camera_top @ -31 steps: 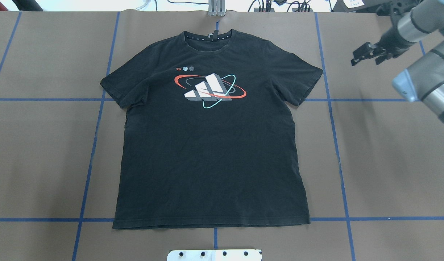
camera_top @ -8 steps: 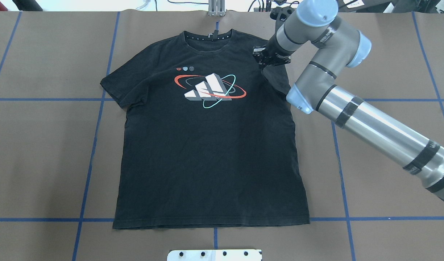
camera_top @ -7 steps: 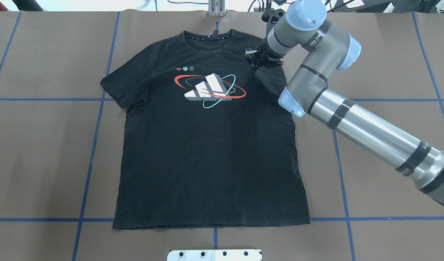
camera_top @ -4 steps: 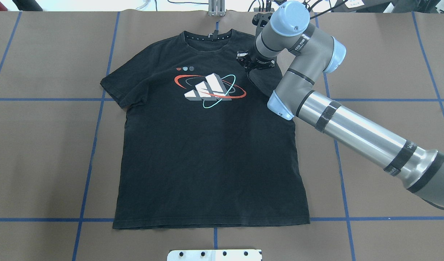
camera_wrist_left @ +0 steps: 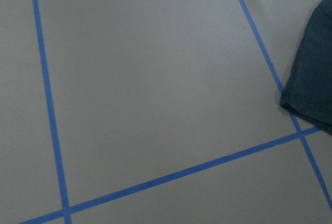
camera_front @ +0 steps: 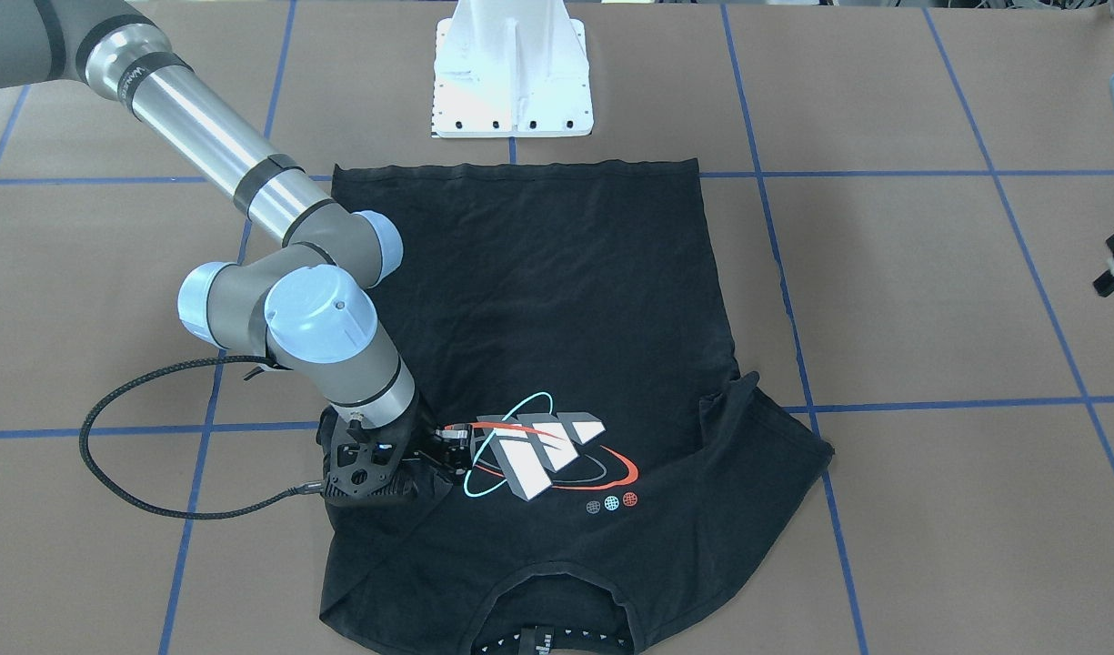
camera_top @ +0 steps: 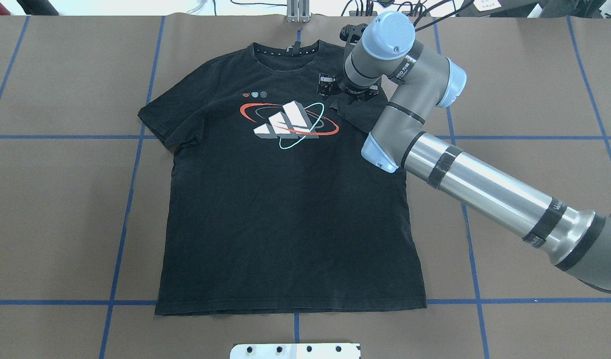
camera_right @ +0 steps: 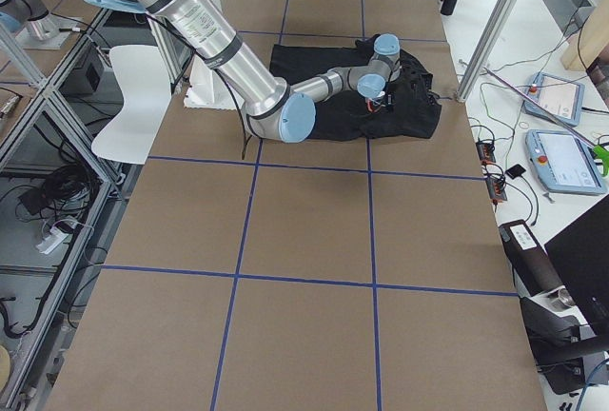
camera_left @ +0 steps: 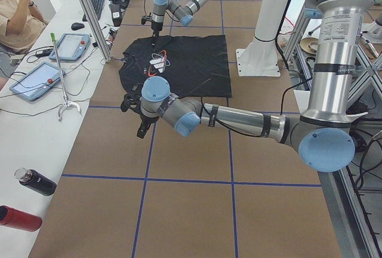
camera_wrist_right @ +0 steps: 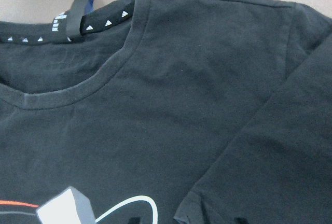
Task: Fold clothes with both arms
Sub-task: 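Press the right gripper on the sleeve while the left arm reaches in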
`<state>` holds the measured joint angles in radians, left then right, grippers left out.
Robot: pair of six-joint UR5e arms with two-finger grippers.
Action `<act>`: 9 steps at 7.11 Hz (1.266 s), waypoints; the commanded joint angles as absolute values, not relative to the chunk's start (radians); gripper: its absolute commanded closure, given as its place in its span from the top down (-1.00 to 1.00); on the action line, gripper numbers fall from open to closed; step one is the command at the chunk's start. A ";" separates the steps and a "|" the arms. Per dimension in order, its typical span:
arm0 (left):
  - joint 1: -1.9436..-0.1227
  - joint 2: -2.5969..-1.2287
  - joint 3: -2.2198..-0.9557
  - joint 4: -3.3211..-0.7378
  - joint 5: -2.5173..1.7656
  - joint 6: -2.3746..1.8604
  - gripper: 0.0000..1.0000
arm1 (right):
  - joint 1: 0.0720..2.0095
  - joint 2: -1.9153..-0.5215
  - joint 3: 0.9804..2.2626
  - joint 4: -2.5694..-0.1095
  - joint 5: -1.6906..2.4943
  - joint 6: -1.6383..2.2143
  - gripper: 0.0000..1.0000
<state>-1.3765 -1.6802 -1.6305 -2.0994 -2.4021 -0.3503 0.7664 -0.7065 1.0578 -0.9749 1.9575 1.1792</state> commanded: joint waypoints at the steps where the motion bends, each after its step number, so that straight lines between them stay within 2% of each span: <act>1: -1.228 -1.828 -1.545 -2.102 -2.384 -0.521 0.98 | 0.759 -0.837 1.252 -0.997 1.974 1.175 1.00; 3: -1.082 -2.001 -1.383 -2.102 -2.277 -0.598 0.97 | 0.765 -1.034 1.502 -1.016 2.029 1.173 1.00; 4: -1.028 -2.038 -1.303 -2.147 -2.254 -0.603 0.91 | 0.772 -1.127 1.608 -1.019 2.037 1.173 1.00; 5: -1.011 -2.057 -1.182 -2.304 -2.246 -0.624 0.72 | 0.773 -1.182 1.674 -1.019 2.039 1.175 1.00; 7: -0.991 -2.114 -1.076 -2.376 -2.209 -0.664 0.32 | 0.778 -1.226 1.716 -1.019 2.039 1.175 1.00; 9: -0.982 -2.112 -1.072 -2.376 -2.187 -0.664 0.20 | 0.778 -1.223 1.706 -1.019 2.036 1.173 1.00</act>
<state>-0.9871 -2.1097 -1.0812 -2.3722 -2.1982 -0.6626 0.7767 -1.2225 1.7065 -1.0185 2.0379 1.1739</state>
